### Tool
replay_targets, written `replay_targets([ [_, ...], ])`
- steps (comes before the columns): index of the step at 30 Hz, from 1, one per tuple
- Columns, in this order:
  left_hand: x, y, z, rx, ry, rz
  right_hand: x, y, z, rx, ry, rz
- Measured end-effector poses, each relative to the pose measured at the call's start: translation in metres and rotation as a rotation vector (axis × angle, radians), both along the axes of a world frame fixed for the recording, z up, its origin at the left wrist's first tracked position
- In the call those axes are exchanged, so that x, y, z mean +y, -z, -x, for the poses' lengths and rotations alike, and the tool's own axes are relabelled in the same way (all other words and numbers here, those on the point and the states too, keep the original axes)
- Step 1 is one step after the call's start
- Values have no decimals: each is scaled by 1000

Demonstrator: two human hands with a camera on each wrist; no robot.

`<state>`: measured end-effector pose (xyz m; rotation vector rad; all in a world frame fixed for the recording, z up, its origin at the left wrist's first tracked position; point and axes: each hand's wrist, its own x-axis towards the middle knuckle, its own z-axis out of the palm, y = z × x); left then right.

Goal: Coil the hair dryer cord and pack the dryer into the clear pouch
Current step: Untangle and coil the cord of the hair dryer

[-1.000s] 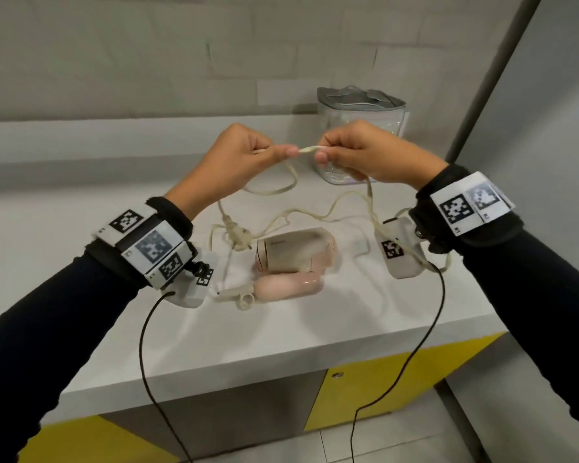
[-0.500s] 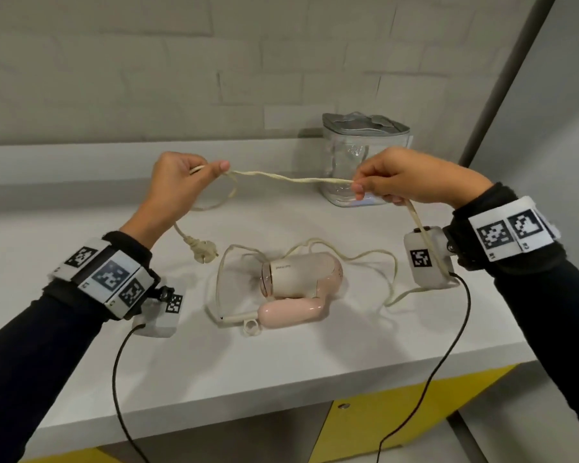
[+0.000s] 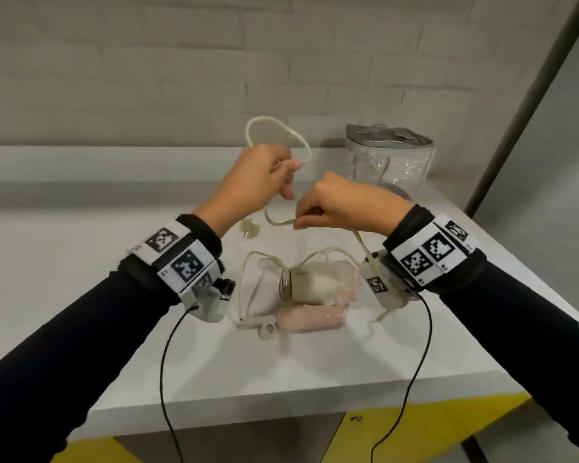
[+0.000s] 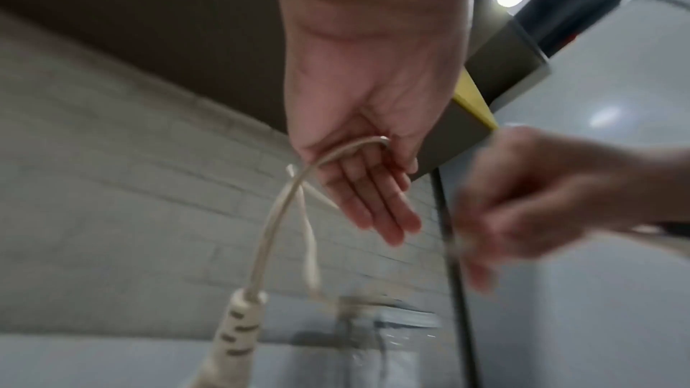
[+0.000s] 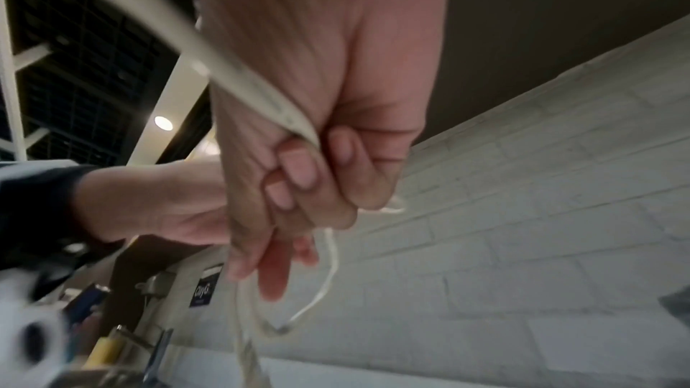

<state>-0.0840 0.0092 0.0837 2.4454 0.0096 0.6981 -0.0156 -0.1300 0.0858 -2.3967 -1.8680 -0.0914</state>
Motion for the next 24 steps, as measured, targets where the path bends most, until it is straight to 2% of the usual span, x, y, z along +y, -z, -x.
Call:
replay_targets([
  [2, -13, 7, -2, 51, 34, 106, 8, -7, 3, -45, -2, -56],
  [5, -18, 13, 8, 148, 114, 384, 2, -14, 5, -120, 2, -198],
  [6, -18, 15, 12, 165, 137, 398, -2, -17, 4, -142, 19, -256],
  [12, -2, 27, 28, 289, 167, 160, -14, -32, -32, -222, 199, -574],
  [14, 14, 31, 26, 245, 68, 74, -19, -43, -43, -195, 229, -677],
  [15, 23, 32, 23, 200, -21, 37, -22, -49, -46, -124, 222, -709],
  [17, 37, 31, 20, 104, -168, 27, -26, -58, -45, 73, 183, -650],
  [19, 47, 28, 15, 24, -200, 147, -25, -51, -33, 170, 182, -370],
  [21, 48, 25, 9, -34, -143, 348, -18, -23, -18, 234, 173, -84],
  [22, 46, 24, 6, -44, -109, 424, -14, -6, -10, 316, 157, -26],
  [24, 43, 23, 2, -49, -97, 463, -8, 19, -3, 553, 120, -108],
])
